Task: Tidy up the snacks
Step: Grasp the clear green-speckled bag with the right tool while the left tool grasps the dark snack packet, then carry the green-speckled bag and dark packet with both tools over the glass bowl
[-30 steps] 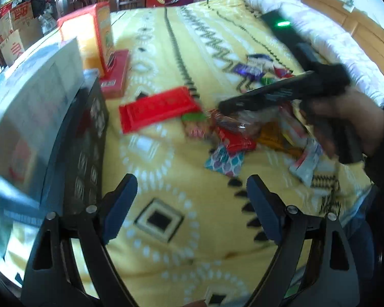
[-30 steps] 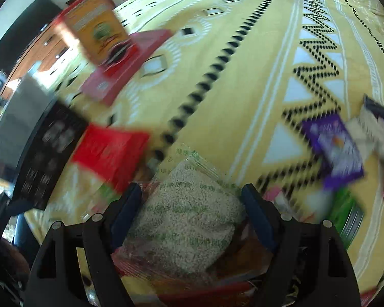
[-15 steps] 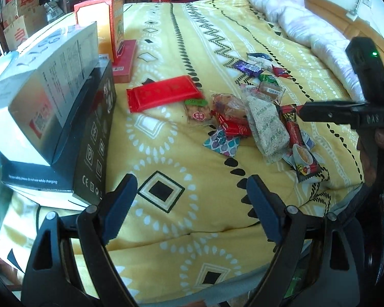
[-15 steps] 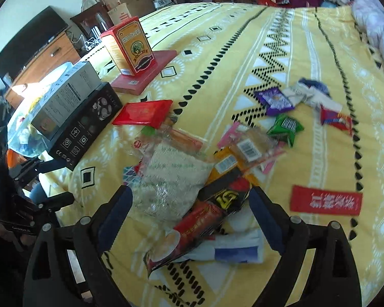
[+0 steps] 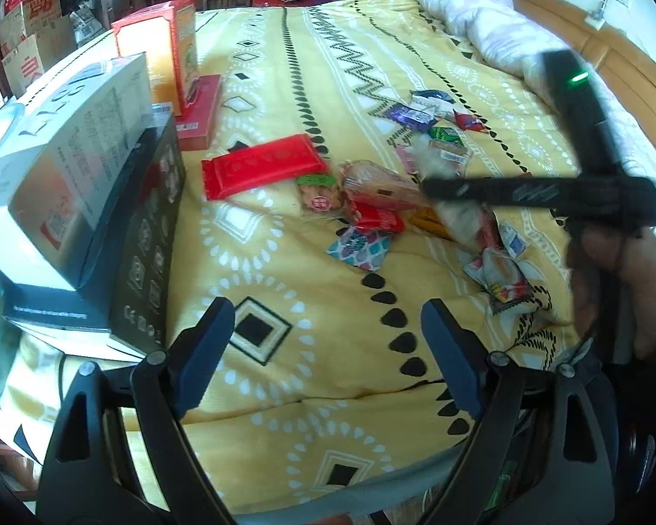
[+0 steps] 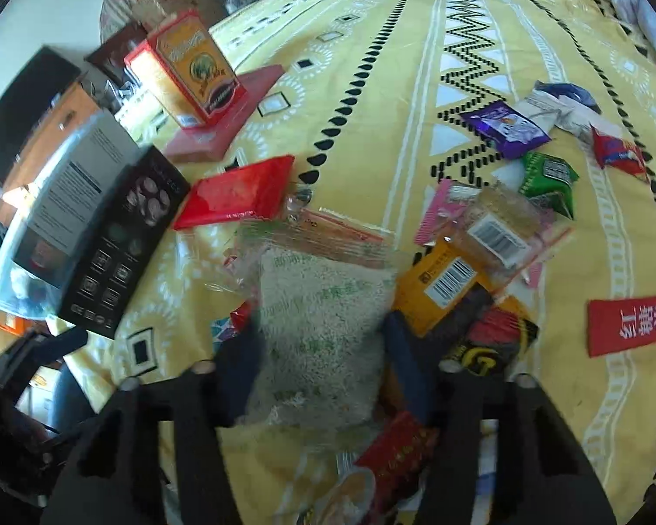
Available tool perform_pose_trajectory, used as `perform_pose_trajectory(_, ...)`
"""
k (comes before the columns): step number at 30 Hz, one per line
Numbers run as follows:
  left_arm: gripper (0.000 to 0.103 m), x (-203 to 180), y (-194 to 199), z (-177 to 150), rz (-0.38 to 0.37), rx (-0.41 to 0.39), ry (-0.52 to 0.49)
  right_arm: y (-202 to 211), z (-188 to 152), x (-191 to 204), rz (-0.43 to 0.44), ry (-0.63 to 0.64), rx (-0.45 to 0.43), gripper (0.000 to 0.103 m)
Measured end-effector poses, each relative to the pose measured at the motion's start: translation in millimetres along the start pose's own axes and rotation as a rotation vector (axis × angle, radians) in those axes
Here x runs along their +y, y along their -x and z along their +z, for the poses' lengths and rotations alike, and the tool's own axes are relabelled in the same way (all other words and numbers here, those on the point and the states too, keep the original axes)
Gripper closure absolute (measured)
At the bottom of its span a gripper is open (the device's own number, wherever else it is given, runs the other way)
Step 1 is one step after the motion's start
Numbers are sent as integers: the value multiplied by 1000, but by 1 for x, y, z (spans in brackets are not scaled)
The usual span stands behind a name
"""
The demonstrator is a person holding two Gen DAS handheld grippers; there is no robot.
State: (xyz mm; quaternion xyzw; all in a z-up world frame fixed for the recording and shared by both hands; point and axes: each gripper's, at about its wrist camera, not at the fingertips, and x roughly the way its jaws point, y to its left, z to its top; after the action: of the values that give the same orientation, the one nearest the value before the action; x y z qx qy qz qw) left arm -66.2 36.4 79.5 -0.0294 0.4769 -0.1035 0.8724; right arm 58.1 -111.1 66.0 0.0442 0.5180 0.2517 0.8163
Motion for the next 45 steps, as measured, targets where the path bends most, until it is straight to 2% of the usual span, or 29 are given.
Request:
perform_pose_trajectory(3,15,-14,-4,2,-27,13,-15,45,-3,-6,23,-19,-115,53)
perform_pose_trajectory(6,15,-31,-11,10,-92,30,-20,91,-10,-23,27,-71,-227,53)
perform_pose_trajectory(9,16,-53,-24,22,-141,49,-25,128,-24,-44,5,-124,-300,53)
perform_pose_trajectory(12,17,-78,-41,31,-193,86,-35,148,-40,-70,-21,-184,-329,53)
perform_pose_trajectory(17,17,-112,-58,42,-231,112,-41,161,-64,-107,17,-297,-345,53)
perform_pose_trajectory(23,17,-137,-78,47,-193,137,-72,155,-77,-117,68,-329,-351,53)
perform_pose_trajectory(24,32,-139,-81,47,-179,141,-72,153,-78,-118,74,-333,-350,53)
perform_pose_trajectory(25,65,-140,-86,47,-166,155,-73,152,-80,-119,79,-337,-350,53)
perform_pose_trajectory(26,80,-139,-91,45,-161,181,-68,151,-81,-119,82,-340,-351,53)
perform_pose_trajectory(27,89,-138,-92,45,-139,179,-62,150,-82,-119,84,-342,-351,53)
perform_pose_trajectory(31,90,-133,-81,43,-134,132,-44,151,-83,-114,81,-336,-356,53)
perform_pose_trajectory(37,91,-115,-36,53,-105,4,-19,159,-82,-103,72,-322,-383,53)
perform_pose_trajectory(41,91,-93,-1,65,-61,-101,0,169,-72,-82,64,-281,-408,53)
perform_pose_trajectory(45,91,-55,37,74,10,-197,43,174,-56,-52,65,-220,-423,53)
